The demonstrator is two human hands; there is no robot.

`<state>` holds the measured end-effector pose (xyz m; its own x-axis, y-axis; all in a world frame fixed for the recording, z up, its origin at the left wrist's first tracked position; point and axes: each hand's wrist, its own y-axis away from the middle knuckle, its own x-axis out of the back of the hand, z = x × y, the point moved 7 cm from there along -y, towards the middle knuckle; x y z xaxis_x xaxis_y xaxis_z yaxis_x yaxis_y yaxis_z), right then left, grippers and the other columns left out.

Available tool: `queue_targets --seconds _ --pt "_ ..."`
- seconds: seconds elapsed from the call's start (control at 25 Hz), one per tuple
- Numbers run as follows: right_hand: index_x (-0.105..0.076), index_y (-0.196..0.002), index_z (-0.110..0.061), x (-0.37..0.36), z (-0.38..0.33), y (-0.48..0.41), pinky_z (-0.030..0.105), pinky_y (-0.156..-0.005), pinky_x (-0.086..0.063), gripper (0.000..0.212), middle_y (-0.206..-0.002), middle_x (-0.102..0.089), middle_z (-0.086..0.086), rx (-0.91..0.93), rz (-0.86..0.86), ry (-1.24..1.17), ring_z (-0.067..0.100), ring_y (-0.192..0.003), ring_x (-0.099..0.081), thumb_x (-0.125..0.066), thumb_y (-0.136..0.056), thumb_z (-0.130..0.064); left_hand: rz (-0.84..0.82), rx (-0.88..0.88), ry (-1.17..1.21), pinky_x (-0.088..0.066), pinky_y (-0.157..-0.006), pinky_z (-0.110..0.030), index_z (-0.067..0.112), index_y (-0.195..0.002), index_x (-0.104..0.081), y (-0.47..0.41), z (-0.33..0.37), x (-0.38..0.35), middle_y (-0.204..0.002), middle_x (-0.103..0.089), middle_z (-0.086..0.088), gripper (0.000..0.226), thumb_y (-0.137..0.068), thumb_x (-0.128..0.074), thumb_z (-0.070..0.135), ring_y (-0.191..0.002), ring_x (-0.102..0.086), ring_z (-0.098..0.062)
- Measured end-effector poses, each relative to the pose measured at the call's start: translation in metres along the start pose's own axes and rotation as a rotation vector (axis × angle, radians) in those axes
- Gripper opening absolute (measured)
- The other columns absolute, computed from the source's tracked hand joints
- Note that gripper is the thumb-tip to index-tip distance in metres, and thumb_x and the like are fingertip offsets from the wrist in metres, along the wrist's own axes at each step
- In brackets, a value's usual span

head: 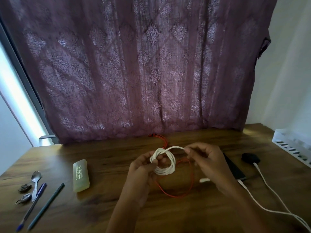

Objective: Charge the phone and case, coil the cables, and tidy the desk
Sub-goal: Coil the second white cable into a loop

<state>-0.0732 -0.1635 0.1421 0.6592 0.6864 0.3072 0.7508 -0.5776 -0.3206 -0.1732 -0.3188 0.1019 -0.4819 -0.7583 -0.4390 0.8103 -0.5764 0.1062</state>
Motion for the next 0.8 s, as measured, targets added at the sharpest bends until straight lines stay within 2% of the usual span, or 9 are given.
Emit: queue_targets --seconds 0.08,0.16,0.28,0.36,0.44,0.52,0.6,0.68,0.8 --pt "-0.07 -0.083 -0.026 -0.012 0.009 0.001 0.016 -0.066 -0.049 0.016 -0.078 -0.073 -0.009 -0.079 -0.037 -0.111 0.002 -0.076 -0.065 -0.058 -0.09 -0.017 -0.111 0.091 0.077 -0.057 -0.06 -0.025 -0.008 -0.112 -0.054 0.004 -0.003 -0.012 -0.095 -0.068 -0.02 0.035 -0.08 -0.042 -0.018 -0.077 -0.069 -0.021" --pt "-0.068 -0.086 -0.022 -0.026 0.016 0.006 0.013 -0.065 -0.049 0.017 -0.08 -0.073 -0.009 -0.155 -0.108 -0.232 0.003 -0.082 -0.066 -0.055 -0.092 -0.013 -0.146 0.109 0.034 -0.058 -0.062 -0.029 -0.005 -0.113 -0.053 0.005 -0.005 -0.018 -0.095 -0.067 -0.02 0.043 -0.077 -0.04 -0.023 -0.078 -0.069 -0.022" --pt "-0.069 -0.089 -0.02 -0.033 0.017 0.005 0.012 -0.068 -0.048 0.019 -0.082 -0.074 -0.007 -0.16 -0.164 -0.303 0.004 -0.083 -0.067 -0.054 -0.091 -0.009 -0.112 -0.012 -0.304 -0.054 -0.078 -0.032 0.013 -0.108 -0.06 0.003 -0.002 -0.016 -0.095 -0.07 -0.008 0.036 -0.083 -0.053 -0.011 -0.087 -0.067 -0.019" --pt "-0.069 -0.09 -0.016 -0.032 0.015 0.003 0.012 -0.066 -0.048 0.018 -0.079 -0.074 -0.005 -0.148 -0.181 -0.324 0.005 -0.079 -0.067 -0.053 -0.091 -0.007 -0.135 -0.138 -0.575 -0.049 -0.073 -0.021 0.025 -0.094 -0.067 0.003 0.005 -0.019 -0.086 -0.072 0.004 0.021 -0.088 -0.056 0.008 -0.082 -0.066 -0.01" --pt "-0.07 -0.089 -0.014 -0.031 0.014 0.002 0.012 -0.067 -0.049 0.018 -0.079 -0.074 -0.003 -0.136 -0.199 -0.327 0.006 -0.079 -0.067 -0.053 -0.091 -0.006 -0.139 -0.215 -0.764 -0.045 -0.063 -0.012 0.038 -0.076 -0.068 0.001 0.013 -0.02 -0.068 -0.07 0.017 0.028 -0.089 -0.057 0.016 -0.068 -0.062 0.003" --pt "-0.071 -0.088 -0.015 -0.029 0.013 0.002 0.014 -0.068 -0.05 0.019 -0.081 -0.074 -0.001 -0.125 -0.188 -0.317 0.008 -0.08 -0.068 -0.055 -0.09 -0.006 -0.123 -0.26 -0.861 -0.044 -0.059 -0.009 0.044 -0.067 -0.065 0.001 0.018 -0.018 -0.062 -0.067 0.024 0.036 -0.087 -0.06 0.015 -0.062 -0.061 0.008" --pt "-0.073 -0.086 -0.017 -0.028 0.012 0.002 0.014 -0.067 -0.051 0.019 -0.083 -0.075 -0.002 -0.097 -0.128 -0.269 0.007 -0.08 -0.069 -0.06 -0.087 -0.005 -0.066 -0.261 -0.787 -0.048 -0.063 -0.015 0.042 -0.067 -0.068 0.002 0.021 -0.015 -0.066 -0.07 0.019 0.037 -0.086 -0.061 0.011 -0.068 -0.065 0.004" --pt "-0.075 -0.086 -0.021 -0.027 0.011 0.003 0.014 -0.068 -0.052 0.022 -0.082 -0.075 -0.006 -0.04 -0.042 -0.14 0.004 -0.08 -0.069 -0.064 -0.084 -0.003 -0.026 -0.218 -0.624 -0.052 -0.068 -0.028 0.031 -0.076 -0.074 0.002 0.015 -0.013 -0.074 -0.074 0.006 0.028 -0.087 -0.059 0.01 -0.075 -0.069 -0.009" --pt "-0.073 -0.089 -0.023 -0.032 0.011 0.009 0.015 -0.069 -0.053 0.023 -0.083 -0.075 -0.007 0.006 0.009 -0.077 0.002 -0.08 -0.069 -0.067 -0.081 -0.003 0.038 -0.192 -0.47 -0.053 -0.065 -0.026 0.015 -0.084 -0.074 0.003 0.01 -0.013 -0.075 -0.075 -0.002 0.019 -0.088 -0.057 0.009 -0.072 -0.07 -0.013"
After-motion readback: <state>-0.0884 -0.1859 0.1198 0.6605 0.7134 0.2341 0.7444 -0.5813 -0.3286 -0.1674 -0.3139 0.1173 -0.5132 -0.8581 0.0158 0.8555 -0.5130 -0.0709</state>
